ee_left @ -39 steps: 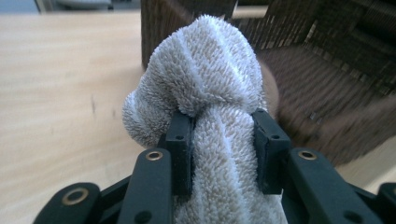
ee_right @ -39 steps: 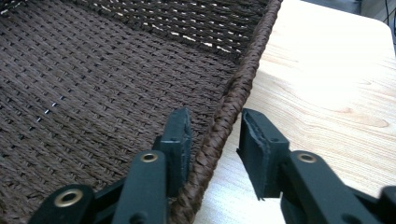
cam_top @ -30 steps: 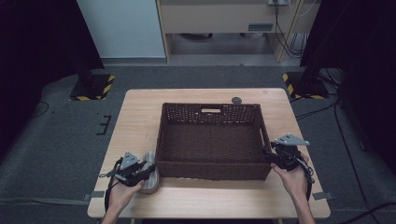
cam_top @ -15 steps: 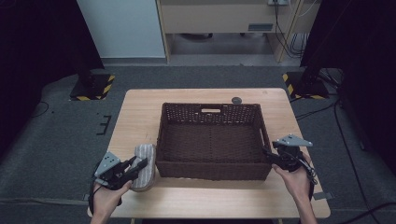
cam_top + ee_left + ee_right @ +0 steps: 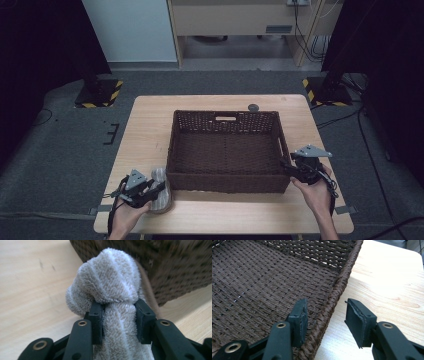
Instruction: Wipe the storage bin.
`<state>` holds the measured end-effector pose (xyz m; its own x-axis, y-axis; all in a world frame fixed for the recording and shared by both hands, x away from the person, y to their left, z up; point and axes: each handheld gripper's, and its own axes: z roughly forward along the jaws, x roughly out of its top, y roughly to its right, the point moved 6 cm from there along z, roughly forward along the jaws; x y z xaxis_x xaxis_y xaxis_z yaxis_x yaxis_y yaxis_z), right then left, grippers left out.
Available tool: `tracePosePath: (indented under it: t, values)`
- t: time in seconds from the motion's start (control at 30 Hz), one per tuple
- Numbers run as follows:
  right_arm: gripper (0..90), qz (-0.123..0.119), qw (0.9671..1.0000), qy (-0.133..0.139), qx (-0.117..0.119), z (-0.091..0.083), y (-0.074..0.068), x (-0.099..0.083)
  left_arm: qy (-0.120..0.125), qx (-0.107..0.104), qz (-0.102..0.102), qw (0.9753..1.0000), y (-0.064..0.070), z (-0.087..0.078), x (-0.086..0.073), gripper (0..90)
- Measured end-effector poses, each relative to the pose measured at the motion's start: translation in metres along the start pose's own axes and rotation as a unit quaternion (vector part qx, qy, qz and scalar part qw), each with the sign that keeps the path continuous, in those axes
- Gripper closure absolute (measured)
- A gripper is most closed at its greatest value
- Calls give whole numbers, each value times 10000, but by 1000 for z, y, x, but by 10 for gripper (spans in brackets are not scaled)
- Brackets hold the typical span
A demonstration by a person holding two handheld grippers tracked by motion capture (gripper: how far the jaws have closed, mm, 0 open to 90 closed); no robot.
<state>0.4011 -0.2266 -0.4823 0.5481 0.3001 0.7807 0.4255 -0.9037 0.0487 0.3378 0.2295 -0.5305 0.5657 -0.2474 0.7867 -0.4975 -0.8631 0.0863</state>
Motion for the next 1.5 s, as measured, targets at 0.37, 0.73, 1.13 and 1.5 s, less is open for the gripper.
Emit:
tracePosePath:
  t: [0.37,0.73,1.13,1.5]
  values:
    - [493,33,10000,17,-6,0,1,0,-66,85,-175,9998,-7,-1,0,634]
    - [417,252,9987,445,-58,-10,8,10,434,641,-534,9956,-41,-40,20,632]
    - [386,328,9976,601,-134,-13,12,13,41,1125,-500,9924,-67,-39,6,627]
    - [418,136,9977,630,-184,-10,8,13,-253,1307,-478,9899,-80,-27,-10,594]
